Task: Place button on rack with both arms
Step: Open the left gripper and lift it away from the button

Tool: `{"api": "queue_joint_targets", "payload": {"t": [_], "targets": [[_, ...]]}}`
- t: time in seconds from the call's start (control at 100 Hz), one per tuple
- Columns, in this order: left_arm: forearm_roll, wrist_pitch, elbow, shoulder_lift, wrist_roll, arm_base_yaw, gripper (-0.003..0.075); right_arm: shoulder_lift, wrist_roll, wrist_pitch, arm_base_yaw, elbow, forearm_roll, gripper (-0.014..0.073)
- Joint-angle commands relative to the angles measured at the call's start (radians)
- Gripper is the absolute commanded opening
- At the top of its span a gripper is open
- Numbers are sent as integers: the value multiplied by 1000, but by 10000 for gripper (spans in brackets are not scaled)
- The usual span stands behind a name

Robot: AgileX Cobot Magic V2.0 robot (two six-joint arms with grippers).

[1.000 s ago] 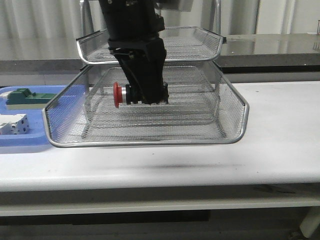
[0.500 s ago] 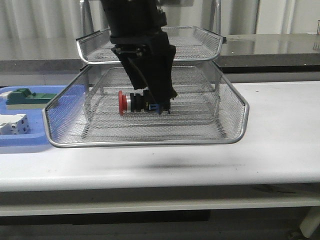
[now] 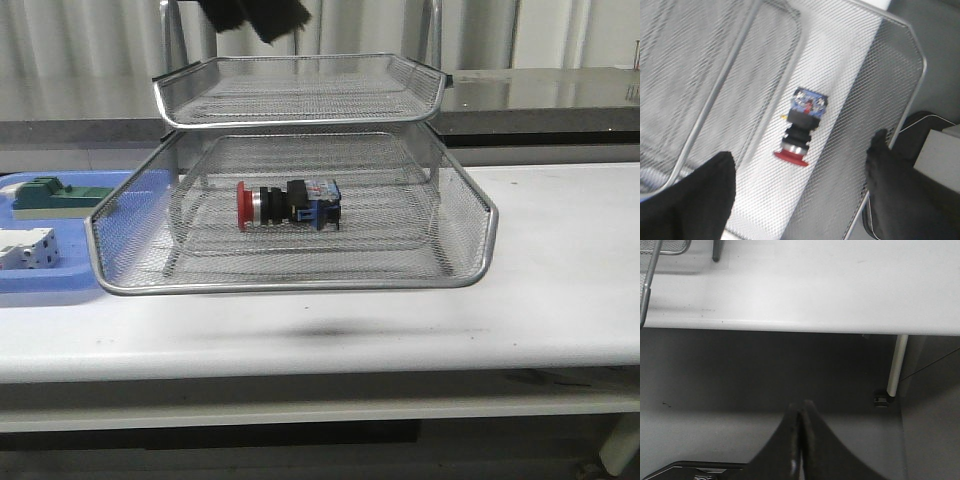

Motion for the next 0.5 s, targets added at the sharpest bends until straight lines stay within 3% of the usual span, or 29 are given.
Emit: {"api": "queue_joint_targets", "payload": {"t": [0.0, 0.21, 0.49], "targets": [[-15, 17, 13, -100, -21, 62, 507, 2, -3, -47, -2, -35, -21, -67], [-21, -16, 168, -263, -37, 275, 492, 2, -3, -47, -2, -35, -21, -67], [-96, -228, 451, -536, -40, 505, 492, 2, -3, -47, -2, -35, -21, -67]]}}
